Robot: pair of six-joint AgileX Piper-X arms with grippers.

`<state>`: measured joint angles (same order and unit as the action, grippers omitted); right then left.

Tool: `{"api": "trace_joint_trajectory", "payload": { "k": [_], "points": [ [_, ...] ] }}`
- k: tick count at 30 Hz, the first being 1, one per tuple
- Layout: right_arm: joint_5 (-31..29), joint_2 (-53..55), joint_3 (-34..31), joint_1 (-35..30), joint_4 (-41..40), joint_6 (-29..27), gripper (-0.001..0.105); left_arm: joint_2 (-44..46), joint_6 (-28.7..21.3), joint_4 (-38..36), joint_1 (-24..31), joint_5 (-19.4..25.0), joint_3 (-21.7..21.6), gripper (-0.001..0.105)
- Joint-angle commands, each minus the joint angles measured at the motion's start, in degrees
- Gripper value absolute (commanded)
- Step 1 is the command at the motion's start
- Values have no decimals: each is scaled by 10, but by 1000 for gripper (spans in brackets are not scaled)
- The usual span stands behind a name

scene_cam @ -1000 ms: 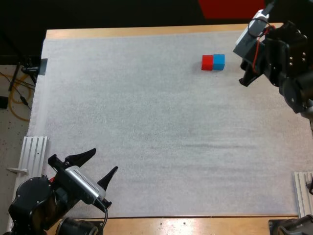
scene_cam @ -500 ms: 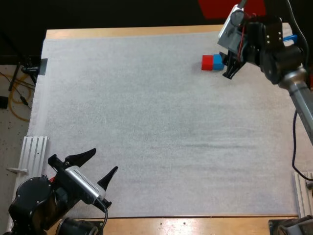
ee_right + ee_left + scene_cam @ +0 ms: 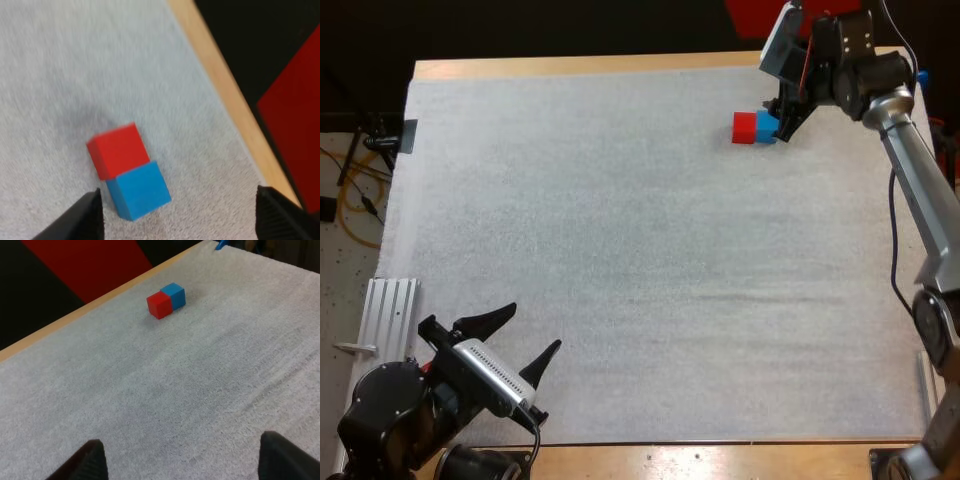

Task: Stack red cube on blue cube

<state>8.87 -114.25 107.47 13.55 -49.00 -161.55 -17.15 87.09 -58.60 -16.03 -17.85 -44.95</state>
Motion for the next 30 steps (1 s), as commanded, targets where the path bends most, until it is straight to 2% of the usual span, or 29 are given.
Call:
{"api": "trace_joint_trajectory", "payload": {
  "k": [1, 10, 25, 30],
  "points": [
    [18, -15, 23, 0, -20, -20, 62, 0, 0, 7, -3, -2, -3, 63],
    [51, -87, 74, 0, -23, -47, 62, 0, 0, 7, -3, -2, -3, 63],
    [52, -150, 78, 11, 13, -109, 62, 0, 0, 7, -3, -2, -3, 63],
    [52, -162, 78, 14, 33, -112, 62, 0, 0, 7, -3, 0, -3, 63]
  ]
}}
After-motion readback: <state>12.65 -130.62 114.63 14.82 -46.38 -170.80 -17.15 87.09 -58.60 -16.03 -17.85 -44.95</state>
